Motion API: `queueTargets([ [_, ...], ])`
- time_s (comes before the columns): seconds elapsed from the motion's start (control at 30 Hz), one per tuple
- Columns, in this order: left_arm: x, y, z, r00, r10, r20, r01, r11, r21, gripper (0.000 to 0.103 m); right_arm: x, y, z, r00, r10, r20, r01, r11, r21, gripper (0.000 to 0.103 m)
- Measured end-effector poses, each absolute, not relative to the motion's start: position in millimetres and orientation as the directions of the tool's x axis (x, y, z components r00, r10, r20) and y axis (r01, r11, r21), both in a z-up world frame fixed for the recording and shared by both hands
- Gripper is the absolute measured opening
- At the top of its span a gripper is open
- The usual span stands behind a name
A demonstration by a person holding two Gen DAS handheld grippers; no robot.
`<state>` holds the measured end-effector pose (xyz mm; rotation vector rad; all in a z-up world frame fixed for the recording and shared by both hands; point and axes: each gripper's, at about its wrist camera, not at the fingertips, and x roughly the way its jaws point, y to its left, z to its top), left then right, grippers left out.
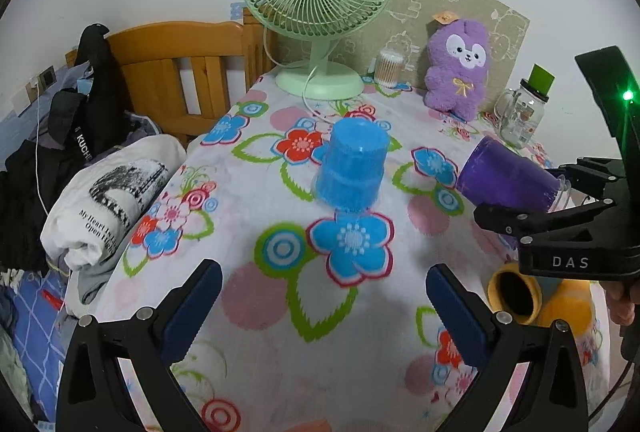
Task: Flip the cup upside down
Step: 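Reach the right gripper to the purple cup lying on its side and grasp it, then lift the purple cup with the right gripper, turning it rim-down toward the left gripper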
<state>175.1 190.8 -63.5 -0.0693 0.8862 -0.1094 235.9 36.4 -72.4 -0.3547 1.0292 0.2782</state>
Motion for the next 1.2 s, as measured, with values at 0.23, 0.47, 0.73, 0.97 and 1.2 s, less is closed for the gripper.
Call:
queueTargets([
  [0.23,146,200,-75,0.601,-0.129,-0.789,0.063,0.991,-0.114,0.103,204,44,-81,0.477,0.059,-0.877,-0.37,0.918,-0.14,0.076],
  [0.47,116,203,-84,0.584,-0.134,-0.801,0.073,0.991,-0.113,0.103,173,52,-93,0.464,0.041,-0.885,-0.304,0.946,-0.116,0.076],
  [0.73,91,203,-94,0.564,-0.144,-0.813,0.093,0.989,-0.111,0.103,138,55,-105,0.46,0.091,-0.883,-0.161,0.987,0.018,0.076],
  [0.97,79,200,-100,0.551,-0.156,-0.82,0.11,0.987,-0.114,0.103,117,45,-115,0.457,0.054,-0.888,-0.055,0.998,0.033,0.076],
  [1.2,73,193,-103,0.543,-0.159,-0.824,0.126,0.986,-0.108,0.103,105,46,-131,0.425,0.061,-0.903,-0.017,0.998,0.059,0.076],
])
